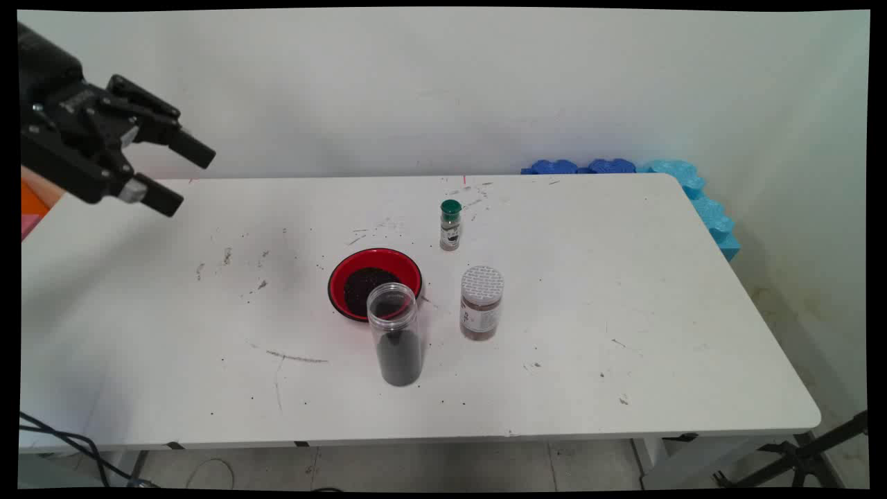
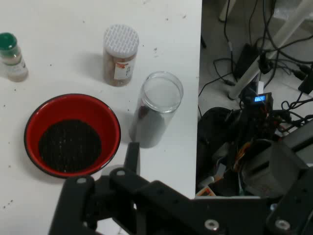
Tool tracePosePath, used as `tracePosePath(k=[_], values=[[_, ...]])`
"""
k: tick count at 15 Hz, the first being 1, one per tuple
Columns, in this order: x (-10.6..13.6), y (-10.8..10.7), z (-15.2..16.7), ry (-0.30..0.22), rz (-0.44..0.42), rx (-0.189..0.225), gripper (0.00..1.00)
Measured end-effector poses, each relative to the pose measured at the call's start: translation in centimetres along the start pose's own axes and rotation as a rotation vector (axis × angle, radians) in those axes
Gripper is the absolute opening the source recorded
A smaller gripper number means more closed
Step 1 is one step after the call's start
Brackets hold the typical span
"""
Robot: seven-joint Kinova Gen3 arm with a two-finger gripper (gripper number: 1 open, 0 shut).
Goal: Pick up the black seasoning powder from the table
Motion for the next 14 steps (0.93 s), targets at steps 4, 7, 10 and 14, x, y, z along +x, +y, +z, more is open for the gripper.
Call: tracePosePath(k=[4,7,10,14], values=[[-1.8,0.4,0.8,-0.007,0.004,0.009,1.0],[-3.7,0.8,2.2,-0.012,0.003,0.022,1.0],[-5.7,1.2,4.5,-0.012,-0.002,0.04,1.0],[-7.7,1.7,7.7,-0.006,-0.011,0.057,1.0]])
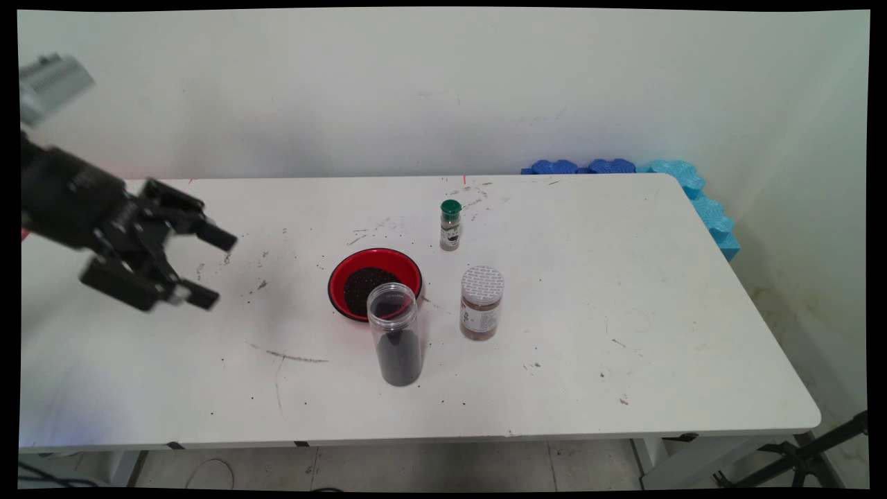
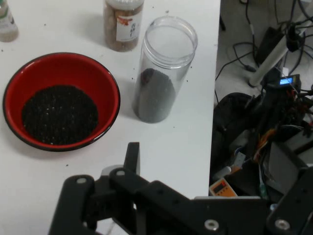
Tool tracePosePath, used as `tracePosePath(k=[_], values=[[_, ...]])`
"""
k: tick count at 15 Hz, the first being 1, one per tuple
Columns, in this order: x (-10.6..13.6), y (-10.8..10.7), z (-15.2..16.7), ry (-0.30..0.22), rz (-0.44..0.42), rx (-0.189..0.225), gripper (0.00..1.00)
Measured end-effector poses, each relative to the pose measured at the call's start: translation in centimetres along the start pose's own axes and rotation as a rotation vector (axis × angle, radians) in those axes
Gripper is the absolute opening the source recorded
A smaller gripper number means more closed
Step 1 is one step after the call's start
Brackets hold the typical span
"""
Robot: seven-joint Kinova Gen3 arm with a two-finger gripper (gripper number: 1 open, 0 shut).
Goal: Pick up the black seasoning powder from the table
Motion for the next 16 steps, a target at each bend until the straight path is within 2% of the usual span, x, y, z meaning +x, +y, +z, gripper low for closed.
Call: tracePosePath(k=[7,12,16], values=[[-2.8,0.5,7.5,0.015,0.016,0.008,1.0],[-3.0,-0.3,12.9,0.041,0.049,0.013,1.0],[-2.8,-1.0,16.1,0.053,0.066,0.014,1.0]])
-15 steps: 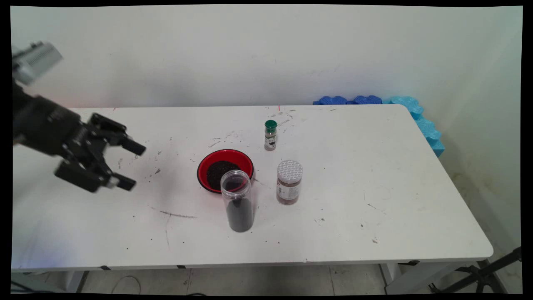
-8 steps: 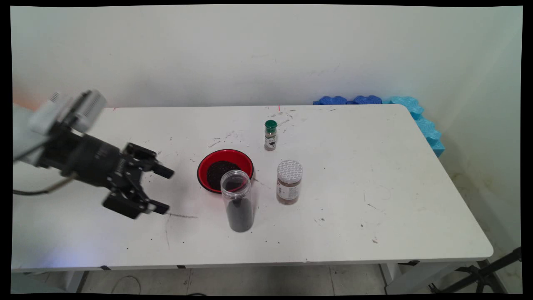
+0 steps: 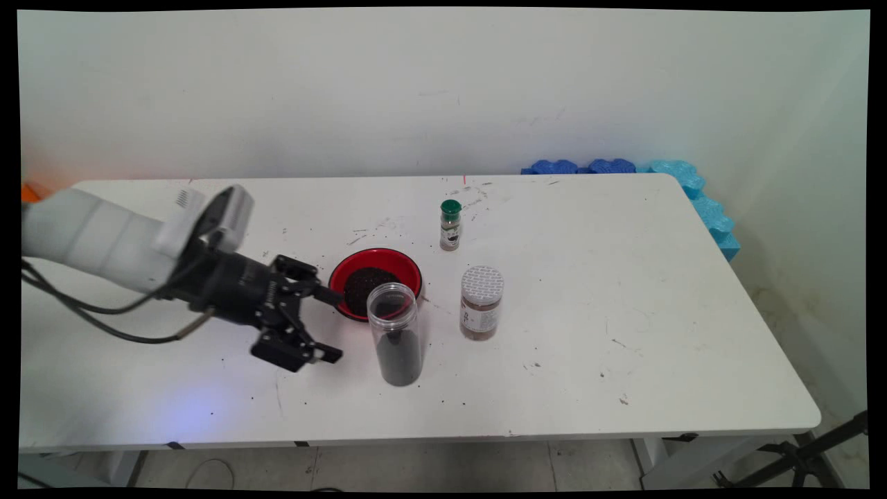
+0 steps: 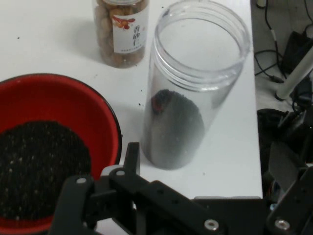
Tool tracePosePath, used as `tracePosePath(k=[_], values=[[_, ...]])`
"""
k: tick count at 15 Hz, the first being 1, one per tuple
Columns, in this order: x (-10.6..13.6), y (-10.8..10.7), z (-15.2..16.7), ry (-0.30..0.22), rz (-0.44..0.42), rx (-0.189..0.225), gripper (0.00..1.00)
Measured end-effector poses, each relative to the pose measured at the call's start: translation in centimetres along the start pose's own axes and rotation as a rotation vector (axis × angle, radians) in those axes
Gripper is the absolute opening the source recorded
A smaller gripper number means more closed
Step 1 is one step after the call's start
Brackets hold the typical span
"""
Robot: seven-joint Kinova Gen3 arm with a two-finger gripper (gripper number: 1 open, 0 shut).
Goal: Pick up the black seasoning powder from the table
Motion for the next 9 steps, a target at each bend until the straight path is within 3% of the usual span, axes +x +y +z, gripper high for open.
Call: tracePosePath(k=[9], values=[[0.6,-0.9,5.5,0.02,0.015,-0.028,1.0]])
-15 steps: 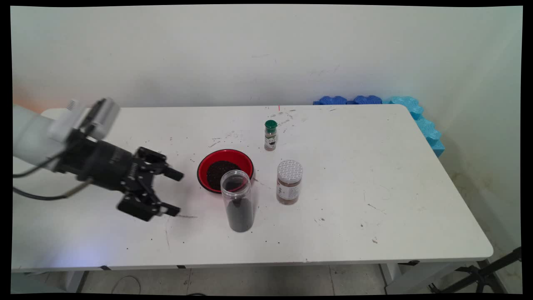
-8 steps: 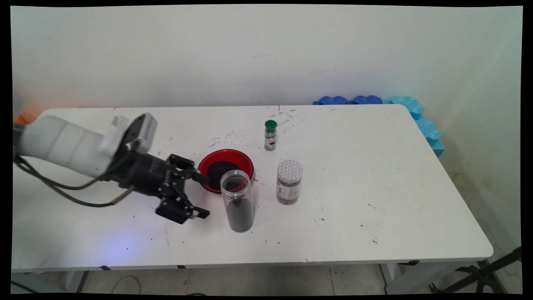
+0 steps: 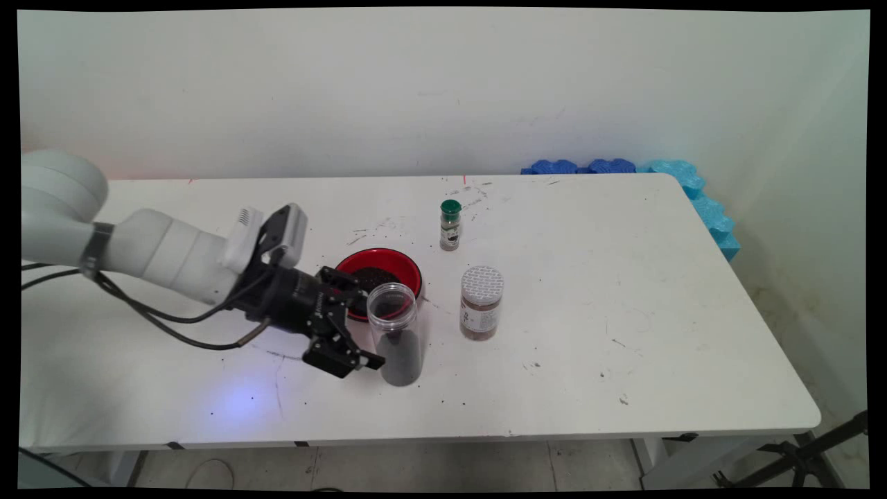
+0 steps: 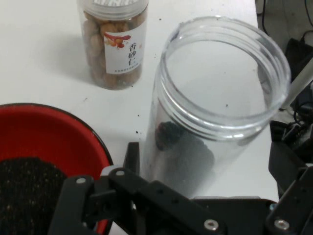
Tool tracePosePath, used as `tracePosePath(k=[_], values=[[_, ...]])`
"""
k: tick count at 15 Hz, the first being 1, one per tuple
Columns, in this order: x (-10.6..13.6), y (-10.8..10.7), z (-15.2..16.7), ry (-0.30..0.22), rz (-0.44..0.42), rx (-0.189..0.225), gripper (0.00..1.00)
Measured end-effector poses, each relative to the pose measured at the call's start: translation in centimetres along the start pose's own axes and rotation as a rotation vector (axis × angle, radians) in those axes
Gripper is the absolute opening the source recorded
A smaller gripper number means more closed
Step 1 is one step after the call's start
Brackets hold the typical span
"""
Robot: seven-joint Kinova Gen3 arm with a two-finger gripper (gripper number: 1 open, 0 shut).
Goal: Pick up the black seasoning powder from the table, then pour the black seasoning powder in the red bowl
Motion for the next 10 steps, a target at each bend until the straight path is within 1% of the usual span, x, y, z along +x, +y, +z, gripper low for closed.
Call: tracePosePath(k=[7,8,10], values=[[0.0,-0.5,1.9,0.001,-0.004,-0.007,1.0],[-0.1,-0.5,2.0,0.001,-0.005,-0.008,0.0],[-0.1,-0.5,2.1,0.003,-0.008,-0.012,0.0]])
